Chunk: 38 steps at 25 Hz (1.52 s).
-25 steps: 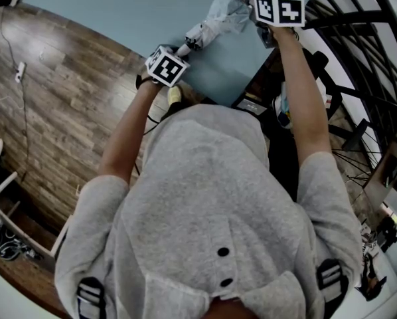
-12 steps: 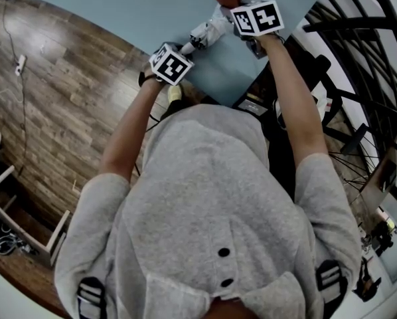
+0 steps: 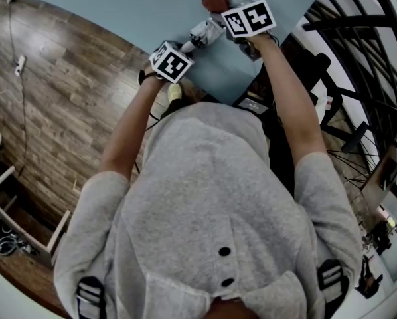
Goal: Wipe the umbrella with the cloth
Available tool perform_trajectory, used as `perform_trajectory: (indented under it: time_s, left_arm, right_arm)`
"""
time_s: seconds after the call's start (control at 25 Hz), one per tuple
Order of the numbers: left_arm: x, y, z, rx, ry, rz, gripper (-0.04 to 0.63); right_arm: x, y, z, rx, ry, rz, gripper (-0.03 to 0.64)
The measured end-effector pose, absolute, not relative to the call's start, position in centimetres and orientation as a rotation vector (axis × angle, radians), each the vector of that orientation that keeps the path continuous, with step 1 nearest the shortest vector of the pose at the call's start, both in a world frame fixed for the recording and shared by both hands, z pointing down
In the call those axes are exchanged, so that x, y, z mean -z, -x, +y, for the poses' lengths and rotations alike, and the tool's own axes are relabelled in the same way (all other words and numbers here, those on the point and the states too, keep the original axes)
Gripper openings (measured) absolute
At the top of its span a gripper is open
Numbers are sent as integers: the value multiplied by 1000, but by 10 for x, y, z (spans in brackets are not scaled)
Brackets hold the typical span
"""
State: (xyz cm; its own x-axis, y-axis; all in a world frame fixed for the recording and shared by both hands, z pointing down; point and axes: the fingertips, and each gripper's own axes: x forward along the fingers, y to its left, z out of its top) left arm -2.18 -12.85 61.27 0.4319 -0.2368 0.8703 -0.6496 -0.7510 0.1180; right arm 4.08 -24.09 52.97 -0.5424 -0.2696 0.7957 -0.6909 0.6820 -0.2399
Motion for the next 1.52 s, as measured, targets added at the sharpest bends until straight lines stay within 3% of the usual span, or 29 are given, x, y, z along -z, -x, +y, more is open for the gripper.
perform_trajectory:
  time_s: [1.52]
  left_arm:
    - [-613, 23, -128, -1270, -2250, -750, 158]
  right_arm:
    - [-541, -17, -218, -790, -692, -2129, 77]
